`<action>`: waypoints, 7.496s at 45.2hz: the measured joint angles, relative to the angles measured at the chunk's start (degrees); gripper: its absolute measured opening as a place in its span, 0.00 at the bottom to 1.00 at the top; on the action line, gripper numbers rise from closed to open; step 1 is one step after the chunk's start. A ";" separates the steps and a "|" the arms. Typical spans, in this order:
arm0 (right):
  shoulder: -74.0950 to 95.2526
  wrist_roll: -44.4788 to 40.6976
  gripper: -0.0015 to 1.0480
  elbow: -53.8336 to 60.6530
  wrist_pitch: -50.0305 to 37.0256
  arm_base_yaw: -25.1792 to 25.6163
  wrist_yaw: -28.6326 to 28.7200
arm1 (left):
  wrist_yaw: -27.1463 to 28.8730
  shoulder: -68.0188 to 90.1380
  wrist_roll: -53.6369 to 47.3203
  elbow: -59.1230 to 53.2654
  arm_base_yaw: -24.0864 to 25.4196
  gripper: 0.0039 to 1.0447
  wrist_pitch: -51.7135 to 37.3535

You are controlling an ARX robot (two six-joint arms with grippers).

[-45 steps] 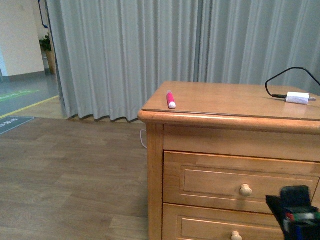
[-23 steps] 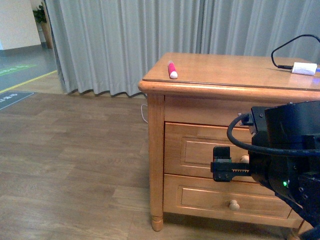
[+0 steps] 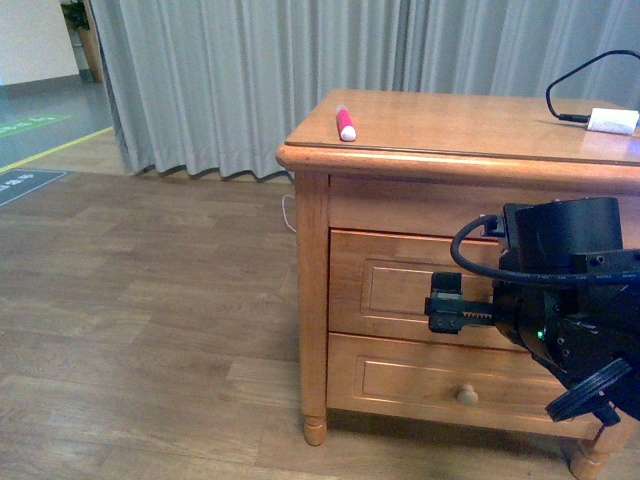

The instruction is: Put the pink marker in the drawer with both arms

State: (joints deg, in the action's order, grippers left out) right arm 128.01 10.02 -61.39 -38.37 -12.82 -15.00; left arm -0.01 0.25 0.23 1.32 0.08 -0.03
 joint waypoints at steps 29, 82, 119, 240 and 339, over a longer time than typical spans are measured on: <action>1.86 -0.70 0.60 -0.59 -1.55 0.11 -1.11 | 0.00 0.00 0.00 0.00 0.00 0.94 0.00; -39.26 2.99 0.64 43.39 8.70 -1.05 12.59 | 0.00 0.00 0.00 0.00 0.00 0.94 0.00; -88.59 -4.48 0.92 36.83 51.98 6.08 20.87 | 0.00 0.00 0.00 0.00 0.00 0.94 0.00; -88.65 -3.69 0.92 36.83 51.71 6.01 20.48 | 12.85 127.10 -5.27 104.61 -26.12 0.17 -0.24; -88.65 -3.58 0.92 36.83 51.71 6.01 20.48 | 9.20 80.74 -10.12 47.41 -26.99 0.94 -24.46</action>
State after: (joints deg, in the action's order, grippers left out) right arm 39.35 6.44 -24.56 13.34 -6.81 5.48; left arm 9.19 80.99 -9.89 48.73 -26.92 -24.49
